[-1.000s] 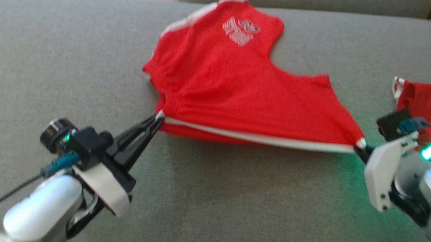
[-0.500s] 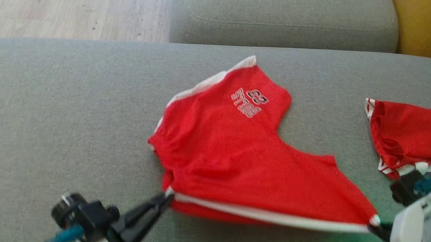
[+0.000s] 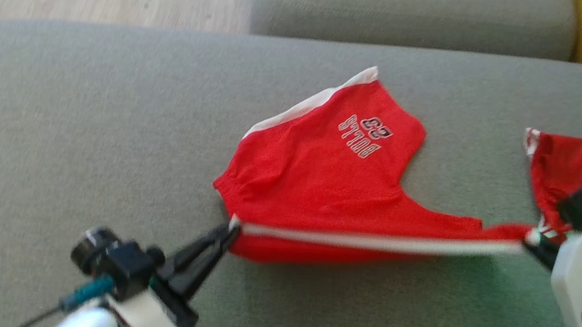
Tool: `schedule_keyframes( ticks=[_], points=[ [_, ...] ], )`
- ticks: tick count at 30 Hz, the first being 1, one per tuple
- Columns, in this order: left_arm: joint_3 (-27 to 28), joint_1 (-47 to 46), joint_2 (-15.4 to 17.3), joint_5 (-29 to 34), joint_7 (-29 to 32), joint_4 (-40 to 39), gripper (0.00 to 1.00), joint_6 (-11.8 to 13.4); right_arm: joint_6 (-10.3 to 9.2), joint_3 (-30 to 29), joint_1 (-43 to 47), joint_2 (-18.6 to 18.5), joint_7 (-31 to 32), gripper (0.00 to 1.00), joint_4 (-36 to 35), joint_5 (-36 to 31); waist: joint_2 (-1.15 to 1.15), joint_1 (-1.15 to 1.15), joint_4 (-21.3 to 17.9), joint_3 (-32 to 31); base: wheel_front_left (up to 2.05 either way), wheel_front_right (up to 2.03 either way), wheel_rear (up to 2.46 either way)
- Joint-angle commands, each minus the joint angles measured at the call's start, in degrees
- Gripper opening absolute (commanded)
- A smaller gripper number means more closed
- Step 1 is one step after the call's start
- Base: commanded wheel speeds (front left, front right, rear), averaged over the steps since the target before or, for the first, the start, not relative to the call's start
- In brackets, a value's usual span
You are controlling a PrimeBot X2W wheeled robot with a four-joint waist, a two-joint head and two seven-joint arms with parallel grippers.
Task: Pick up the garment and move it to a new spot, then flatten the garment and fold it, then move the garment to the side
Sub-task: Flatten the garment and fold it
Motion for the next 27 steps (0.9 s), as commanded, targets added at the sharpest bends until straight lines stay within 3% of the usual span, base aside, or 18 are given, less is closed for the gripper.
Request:
schedule_keyframes(
  ticks=[1,15,27],
  points=[
    [3.4,-4.5,1.0,0.0,-0.2,-0.8,0.00,0.3,0.37,-1.5,-3.1,-1.1,0.1,0.00,-1.0,-1.7,0.00,-0.01,1.6,2.2,0.00,0.00,0.00],
    [3.0,-16.2,-3.5,1.9,-0.2,6.6,0.00,-2.0,0.37,2.7,-21.0,2.3,-0.3,0.00,4.8,-7.7,0.00,-0.01,9.0,12.2,0.00,0.00,0.00],
    [1.6,-27.4,-11.1,3.6,-1.9,17.4,0.00,-3.3,0.37,15.5,-40.1,2.1,-1.8,0.00,13.3,-7.3,0.00,-0.01,15.5,21.1,0.00,0.00,0.00]
  ],
)
